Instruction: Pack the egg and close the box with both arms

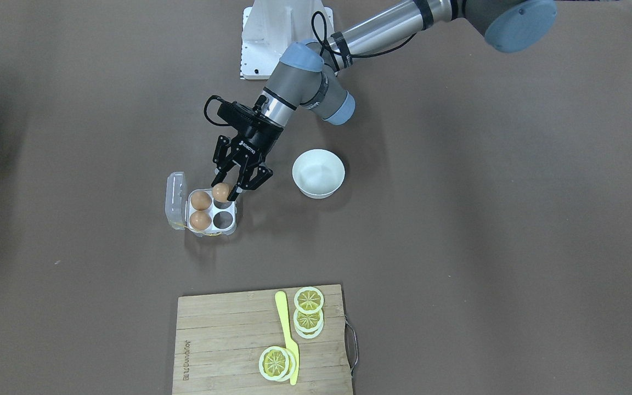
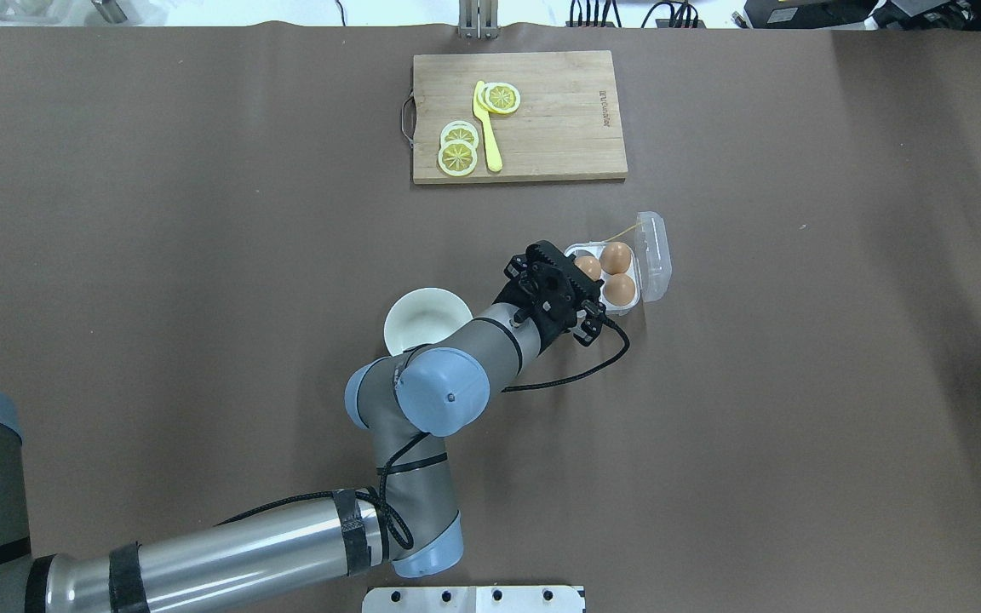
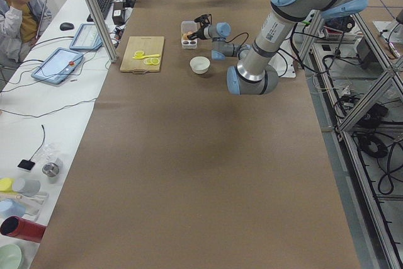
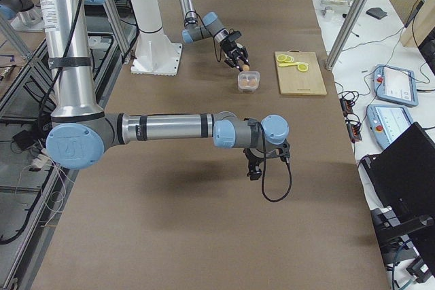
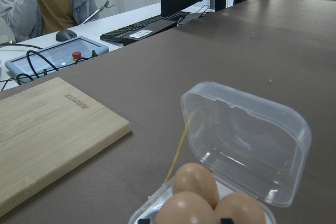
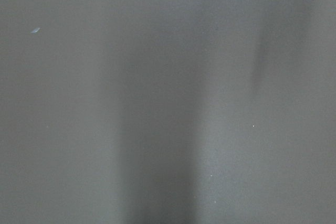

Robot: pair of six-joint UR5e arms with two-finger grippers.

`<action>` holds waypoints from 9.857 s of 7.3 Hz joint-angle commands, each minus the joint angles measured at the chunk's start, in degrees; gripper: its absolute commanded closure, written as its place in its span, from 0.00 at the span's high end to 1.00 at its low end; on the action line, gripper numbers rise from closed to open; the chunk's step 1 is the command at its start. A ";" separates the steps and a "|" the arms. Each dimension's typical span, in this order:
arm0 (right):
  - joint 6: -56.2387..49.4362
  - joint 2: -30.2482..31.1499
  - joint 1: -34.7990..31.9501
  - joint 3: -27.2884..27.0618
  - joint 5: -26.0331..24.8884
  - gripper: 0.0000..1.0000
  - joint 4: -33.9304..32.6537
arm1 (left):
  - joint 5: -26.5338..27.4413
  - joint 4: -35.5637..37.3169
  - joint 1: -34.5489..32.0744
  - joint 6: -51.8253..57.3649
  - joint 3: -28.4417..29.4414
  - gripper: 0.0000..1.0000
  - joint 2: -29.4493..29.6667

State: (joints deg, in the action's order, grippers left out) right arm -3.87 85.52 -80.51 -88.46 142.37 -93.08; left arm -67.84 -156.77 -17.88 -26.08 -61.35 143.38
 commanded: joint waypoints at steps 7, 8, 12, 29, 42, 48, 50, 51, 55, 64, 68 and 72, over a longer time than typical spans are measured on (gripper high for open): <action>0.09 -0.35 0.00 0.13 0.01 1.00 0.00 | 0.25 -3.19 0.13 3.32 1.58 0.24 1.38; 0.09 -0.35 0.00 0.13 0.01 1.00 -0.09 | 0.78 -3.62 0.13 2.79 1.58 0.24 1.47; 0.09 -0.35 0.00 -0.05 0.10 1.00 -0.09 | 2.54 -4.59 0.13 -1.34 2.37 0.95 1.82; 25.25 -12.04 12.45 -8.46 -11.57 1.00 0.09 | -51.51 51.64 -42.38 -12.72 -26.54 0.93 -25.07; 63.87 -35.07 38.49 -0.24 -25.83 0.00 6.18 | -65.75 68.09 -62.62 18.17 -21.80 0.97 -32.46; 55.41 -26.50 23.59 -4.77 -14.06 0.00 7.12 | -69.87 68.44 -66.31 18.08 -21.88 0.97 -33.07; 41.22 -19.37 14.11 -5.24 -10.37 0.00 7.03 | -69.71 67.92 -67.02 18.08 -23.98 0.97 -37.62; 34.69 -16.29 10.50 -5.24 -9.49 0.00 6.86 | -69.62 67.66 -67.19 18.17 -24.95 0.97 -38.78; 6.10 -6.53 -1.84 -4.27 -8.86 0.00 -4.12 | -69.01 67.82 -70.61 28.63 -25.14 0.97 -39.93; 5.89 0.52 -3.08 -5.94 -9.40 1.00 -3.34 | -67.65 64.40 -71.76 29.68 -32.70 0.98 -54.08; 6.50 1.06 -3.08 -5.85 -8.42 1.00 -3.25 | -68.21 63.79 -71.76 29.86 -31.56 0.98 -54.17; 5.89 1.32 -3.52 -5.24 -10.71 1.00 -2.46 | -67.33 64.31 -77.20 29.86 -31.64 0.98 -53.55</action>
State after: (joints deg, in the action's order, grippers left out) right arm 2.03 86.78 -83.98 -93.85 131.88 -95.65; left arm -135.53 -92.66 -92.91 3.77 -92.82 89.69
